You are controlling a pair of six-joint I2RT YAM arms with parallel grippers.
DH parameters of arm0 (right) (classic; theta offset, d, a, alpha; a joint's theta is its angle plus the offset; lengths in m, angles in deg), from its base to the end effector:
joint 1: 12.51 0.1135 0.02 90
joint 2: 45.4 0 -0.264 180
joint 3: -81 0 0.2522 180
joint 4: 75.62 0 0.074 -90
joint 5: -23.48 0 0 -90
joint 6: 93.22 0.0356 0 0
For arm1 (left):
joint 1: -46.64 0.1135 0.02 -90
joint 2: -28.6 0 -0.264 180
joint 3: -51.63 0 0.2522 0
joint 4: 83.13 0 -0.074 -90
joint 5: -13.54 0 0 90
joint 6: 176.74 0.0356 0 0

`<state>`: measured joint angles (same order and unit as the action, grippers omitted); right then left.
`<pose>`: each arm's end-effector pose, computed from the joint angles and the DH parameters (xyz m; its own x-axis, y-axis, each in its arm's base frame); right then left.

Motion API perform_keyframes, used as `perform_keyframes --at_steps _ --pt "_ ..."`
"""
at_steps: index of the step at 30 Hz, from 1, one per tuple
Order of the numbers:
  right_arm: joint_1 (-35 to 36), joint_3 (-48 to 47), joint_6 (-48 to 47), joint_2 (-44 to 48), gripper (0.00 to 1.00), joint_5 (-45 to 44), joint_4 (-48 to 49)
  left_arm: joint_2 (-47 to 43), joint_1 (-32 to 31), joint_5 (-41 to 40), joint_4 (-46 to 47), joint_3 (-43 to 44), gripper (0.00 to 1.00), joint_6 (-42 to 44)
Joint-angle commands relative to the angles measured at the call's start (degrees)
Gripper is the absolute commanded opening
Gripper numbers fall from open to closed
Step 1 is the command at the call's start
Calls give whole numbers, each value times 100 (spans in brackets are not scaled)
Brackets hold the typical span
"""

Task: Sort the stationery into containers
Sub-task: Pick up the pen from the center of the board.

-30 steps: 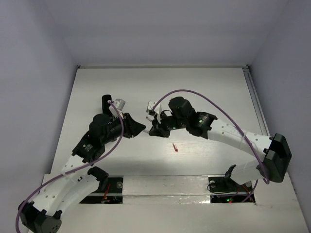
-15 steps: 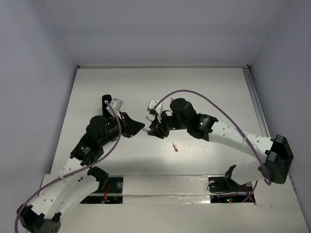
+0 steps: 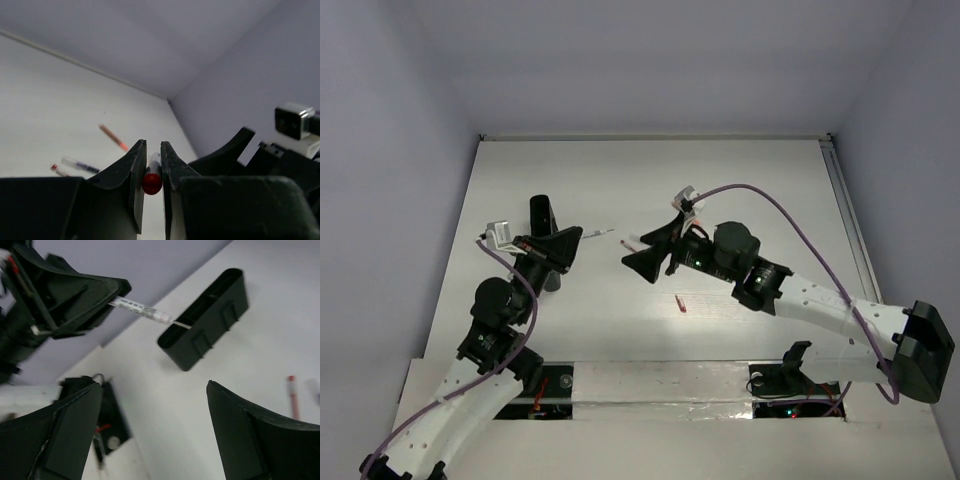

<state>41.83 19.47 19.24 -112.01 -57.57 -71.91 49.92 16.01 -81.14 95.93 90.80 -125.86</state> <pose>0.1561 0.2271 0.3309 -0.3541 0.1538 -0.9225 -0.8202 0.4228 0.3854 0.1038 -0.0581 0.3186 -0.0838 -0.6812 -0.7273 0.4998 0.6027 -0.6221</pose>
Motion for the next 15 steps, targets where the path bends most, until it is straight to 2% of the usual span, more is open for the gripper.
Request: perform_keyframes --at_steps 1,5,10,15 --pt "-3 329 1776 -220 91 256 1871 -128 22 -656 1572 -422 0 -456" --pt "-3 374 2595 -738 92 624 3258 -181 22 -525 2031 -590 0 -668" --pt "-3 163 3395 -1354 93 678 3886 -189 22 -173 2093 -590 0 -1009" --pt "-3 136 3757 -1794 93 556 4369 -348 22 -67 2111 -695 0 -1169"
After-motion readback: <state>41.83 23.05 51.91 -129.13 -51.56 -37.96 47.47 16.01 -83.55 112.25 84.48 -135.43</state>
